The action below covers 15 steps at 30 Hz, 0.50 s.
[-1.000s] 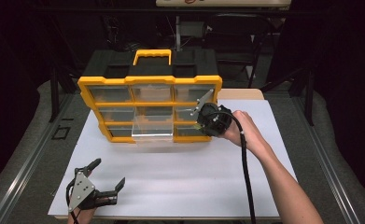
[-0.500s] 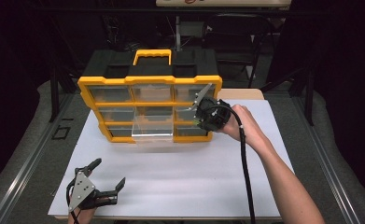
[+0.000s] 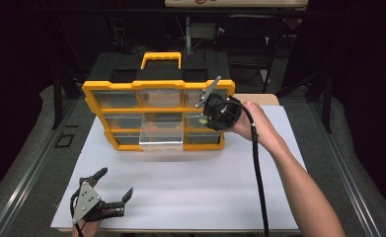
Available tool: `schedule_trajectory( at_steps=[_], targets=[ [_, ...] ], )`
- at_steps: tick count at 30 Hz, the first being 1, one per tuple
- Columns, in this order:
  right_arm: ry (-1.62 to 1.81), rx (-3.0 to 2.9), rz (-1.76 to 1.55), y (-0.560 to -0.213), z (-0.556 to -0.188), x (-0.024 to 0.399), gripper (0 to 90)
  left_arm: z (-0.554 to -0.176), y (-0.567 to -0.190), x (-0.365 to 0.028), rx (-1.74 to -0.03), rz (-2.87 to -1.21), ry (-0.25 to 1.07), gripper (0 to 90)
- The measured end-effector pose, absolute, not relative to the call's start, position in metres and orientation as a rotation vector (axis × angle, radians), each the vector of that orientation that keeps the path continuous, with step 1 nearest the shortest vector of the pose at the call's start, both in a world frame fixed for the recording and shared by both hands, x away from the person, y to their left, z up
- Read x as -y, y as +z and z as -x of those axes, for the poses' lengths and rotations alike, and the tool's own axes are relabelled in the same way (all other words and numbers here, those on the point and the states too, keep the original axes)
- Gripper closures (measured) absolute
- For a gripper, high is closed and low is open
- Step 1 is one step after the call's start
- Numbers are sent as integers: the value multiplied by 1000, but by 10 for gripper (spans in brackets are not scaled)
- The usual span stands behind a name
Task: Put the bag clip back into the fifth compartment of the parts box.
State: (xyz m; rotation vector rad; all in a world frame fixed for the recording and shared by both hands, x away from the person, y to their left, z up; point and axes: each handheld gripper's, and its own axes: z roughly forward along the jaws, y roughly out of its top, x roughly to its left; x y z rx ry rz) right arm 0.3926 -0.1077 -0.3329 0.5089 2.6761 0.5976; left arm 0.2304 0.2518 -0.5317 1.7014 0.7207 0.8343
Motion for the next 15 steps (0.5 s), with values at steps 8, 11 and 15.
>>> schedule_trajectory(
  at_steps=[8,11,15],
  targets=[
    [609,-2673,-481,-323,-395,100,801,-230,-531,-252,-718,-1697,838,0],
    [615,-2672,-479,-321,-395,99,801,-230,-531,-253,-717,-1696,840,0],
    [618,-2672,-479,-318,-396,98,801,-229,-531,-252,-715,-1696,841,0]
  ],
)
